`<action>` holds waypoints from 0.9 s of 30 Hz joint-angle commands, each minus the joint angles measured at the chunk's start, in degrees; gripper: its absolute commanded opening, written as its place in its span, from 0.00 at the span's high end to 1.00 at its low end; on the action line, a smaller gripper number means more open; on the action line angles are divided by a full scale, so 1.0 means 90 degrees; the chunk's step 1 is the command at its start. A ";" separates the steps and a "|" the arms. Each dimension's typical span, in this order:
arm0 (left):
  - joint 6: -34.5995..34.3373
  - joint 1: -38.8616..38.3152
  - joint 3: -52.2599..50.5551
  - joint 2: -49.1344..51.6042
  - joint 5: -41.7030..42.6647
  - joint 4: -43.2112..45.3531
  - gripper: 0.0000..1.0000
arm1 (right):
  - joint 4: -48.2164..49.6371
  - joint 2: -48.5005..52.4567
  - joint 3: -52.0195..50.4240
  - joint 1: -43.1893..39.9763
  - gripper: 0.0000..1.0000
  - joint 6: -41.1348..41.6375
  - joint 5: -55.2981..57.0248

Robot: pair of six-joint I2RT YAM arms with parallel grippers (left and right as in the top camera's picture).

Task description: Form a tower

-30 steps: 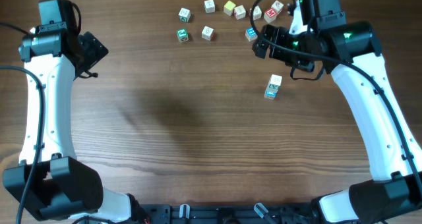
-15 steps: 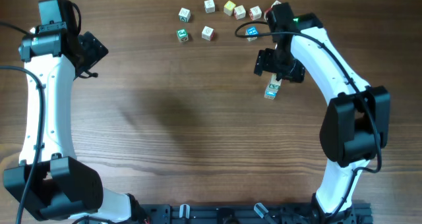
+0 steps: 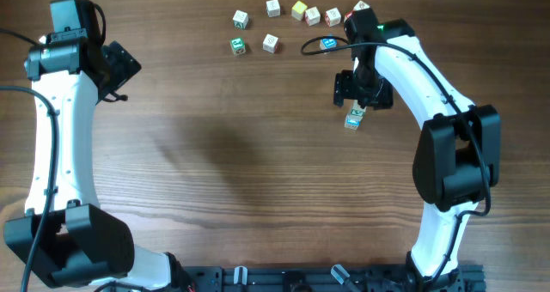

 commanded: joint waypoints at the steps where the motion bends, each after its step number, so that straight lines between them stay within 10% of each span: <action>1: -0.0107 0.0022 -0.0029 0.0058 0.0010 -0.0007 0.00 | -0.0148 0.0114 -0.0007 -0.0005 0.21 -0.0051 -0.0104; 27: -0.0107 0.0022 -0.0029 0.0058 0.0007 -0.0007 0.00 | 0.0248 0.0189 -0.0427 -0.0005 0.53 0.0437 -0.0413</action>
